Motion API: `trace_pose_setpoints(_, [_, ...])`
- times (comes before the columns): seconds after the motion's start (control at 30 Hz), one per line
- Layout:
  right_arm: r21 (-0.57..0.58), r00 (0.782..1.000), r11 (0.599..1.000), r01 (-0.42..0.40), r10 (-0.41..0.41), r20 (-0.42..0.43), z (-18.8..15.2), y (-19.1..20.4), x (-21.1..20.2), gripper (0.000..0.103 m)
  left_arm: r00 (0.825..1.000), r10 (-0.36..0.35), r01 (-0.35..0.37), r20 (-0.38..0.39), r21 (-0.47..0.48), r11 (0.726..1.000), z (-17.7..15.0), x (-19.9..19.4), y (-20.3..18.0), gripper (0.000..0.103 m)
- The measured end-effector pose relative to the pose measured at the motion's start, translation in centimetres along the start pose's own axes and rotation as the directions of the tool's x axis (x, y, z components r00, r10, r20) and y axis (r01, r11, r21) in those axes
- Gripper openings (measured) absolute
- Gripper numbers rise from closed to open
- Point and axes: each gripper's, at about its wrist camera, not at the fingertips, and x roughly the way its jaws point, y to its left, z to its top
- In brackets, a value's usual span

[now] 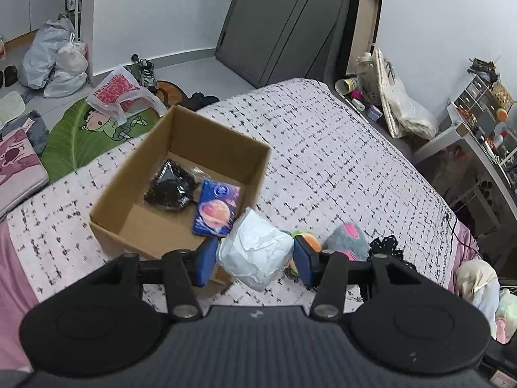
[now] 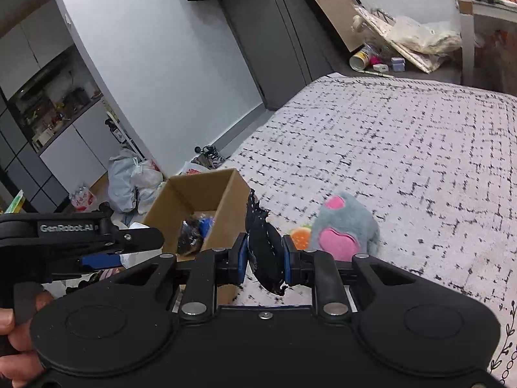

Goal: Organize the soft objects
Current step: 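Carry the black fabric and white tissue bundle with both tools over the box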

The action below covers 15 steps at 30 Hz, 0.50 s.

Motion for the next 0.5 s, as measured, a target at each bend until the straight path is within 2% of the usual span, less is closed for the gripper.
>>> trace_pose_setpoints(0.5, [-0.054, 1.000, 0.998, 0.012, -0.012, -0.005, 1.3, 5.0, 2.0, 0.021, 1.000, 0.008, -0.010, -0.024, -0.066, 0.998, 2.2, 1.8, 5.5, 0.050])
